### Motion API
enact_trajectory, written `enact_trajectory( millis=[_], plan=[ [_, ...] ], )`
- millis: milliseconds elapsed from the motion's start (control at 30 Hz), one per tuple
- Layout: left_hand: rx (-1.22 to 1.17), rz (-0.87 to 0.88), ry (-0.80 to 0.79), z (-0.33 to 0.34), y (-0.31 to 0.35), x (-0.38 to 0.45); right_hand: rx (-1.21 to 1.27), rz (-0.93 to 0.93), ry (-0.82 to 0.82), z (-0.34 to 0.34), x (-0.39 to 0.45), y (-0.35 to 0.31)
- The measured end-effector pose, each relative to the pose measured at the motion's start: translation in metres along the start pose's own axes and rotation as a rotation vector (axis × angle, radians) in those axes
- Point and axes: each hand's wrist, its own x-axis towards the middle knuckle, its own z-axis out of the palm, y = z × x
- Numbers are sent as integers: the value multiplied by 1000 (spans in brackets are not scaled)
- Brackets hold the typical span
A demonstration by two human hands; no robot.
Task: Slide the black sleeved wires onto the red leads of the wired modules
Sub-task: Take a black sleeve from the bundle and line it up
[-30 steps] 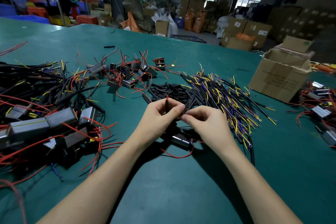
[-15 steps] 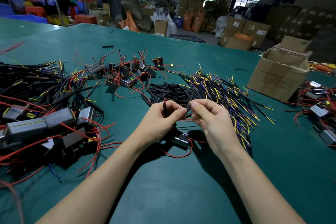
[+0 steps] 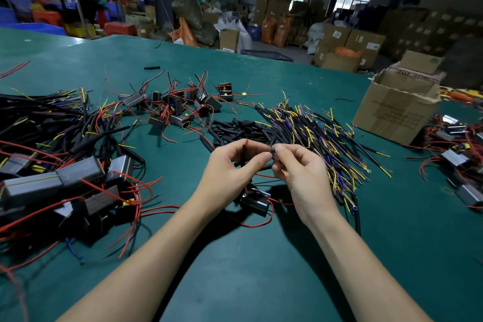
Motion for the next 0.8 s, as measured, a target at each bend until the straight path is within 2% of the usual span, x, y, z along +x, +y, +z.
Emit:
enact_trajectory(
  millis=[167,367,567,800],
  plan=[
    [-4,-24,28,0,-1,2,-3,-26,-11,6,-4,-2],
    [50,-16,18,1,-1,1,181,52,54,11,-3,1],
    [-93,3,102,-2,-2,-2,143,154,162,-2,3,4],
    [-14,11,130,0,-9,1,175,189,174,2,4,6]
  ],
)
